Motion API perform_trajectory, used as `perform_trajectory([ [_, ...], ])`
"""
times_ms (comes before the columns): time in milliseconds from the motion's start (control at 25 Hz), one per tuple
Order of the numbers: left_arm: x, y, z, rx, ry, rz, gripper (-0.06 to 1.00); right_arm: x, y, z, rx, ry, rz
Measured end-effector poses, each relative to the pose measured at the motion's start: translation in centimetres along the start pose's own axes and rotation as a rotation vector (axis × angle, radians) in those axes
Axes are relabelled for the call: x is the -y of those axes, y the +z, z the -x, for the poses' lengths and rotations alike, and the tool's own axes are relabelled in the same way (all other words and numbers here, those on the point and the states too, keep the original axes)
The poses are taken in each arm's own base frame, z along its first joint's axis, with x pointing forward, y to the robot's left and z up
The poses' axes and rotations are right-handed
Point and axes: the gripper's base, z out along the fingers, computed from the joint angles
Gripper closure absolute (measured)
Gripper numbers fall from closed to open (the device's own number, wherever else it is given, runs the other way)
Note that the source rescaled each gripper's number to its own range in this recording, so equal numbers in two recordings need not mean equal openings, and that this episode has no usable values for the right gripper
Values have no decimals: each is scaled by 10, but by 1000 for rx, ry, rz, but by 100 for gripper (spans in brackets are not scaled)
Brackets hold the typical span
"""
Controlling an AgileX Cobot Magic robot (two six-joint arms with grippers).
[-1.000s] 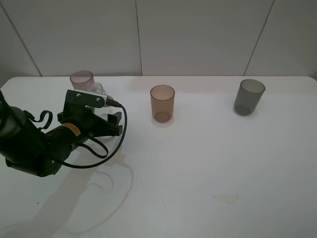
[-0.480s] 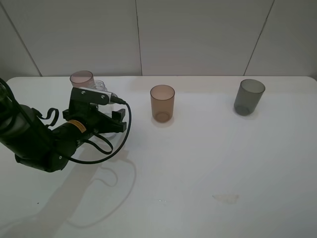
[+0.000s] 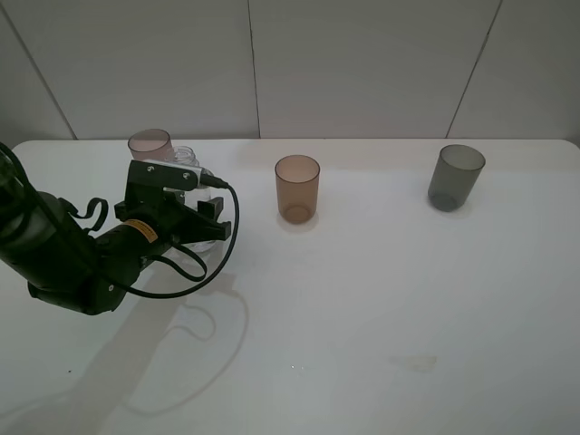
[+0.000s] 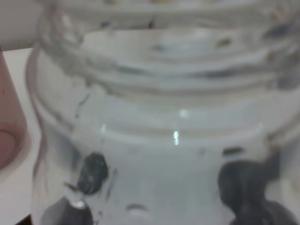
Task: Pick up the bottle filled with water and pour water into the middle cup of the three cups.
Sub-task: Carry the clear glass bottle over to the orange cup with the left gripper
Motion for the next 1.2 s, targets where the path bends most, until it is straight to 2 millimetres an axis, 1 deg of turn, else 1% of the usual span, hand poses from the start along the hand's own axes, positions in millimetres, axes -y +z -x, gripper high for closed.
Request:
perform_trajectory([
  [480, 0, 0, 0, 0, -1, 0, 93, 0, 0, 0, 0, 0, 0],
  [560, 0, 0, 3, -1, -4, 0, 93, 0, 0, 0, 0, 0, 0],
  [680, 2, -3, 17, -6, -14, -7, 93, 0, 0, 0, 0, 0, 0],
  [840, 4, -4, 35, -81, 41, -5, 93, 0, 0, 0, 0, 0, 0],
  [1040, 14, 5, 59, -211, 228, -69, 93, 0, 0, 0, 0, 0, 0],
  [1200, 26, 19, 83, -286, 407, -162, 93, 0, 0, 0, 0, 0, 0],
])
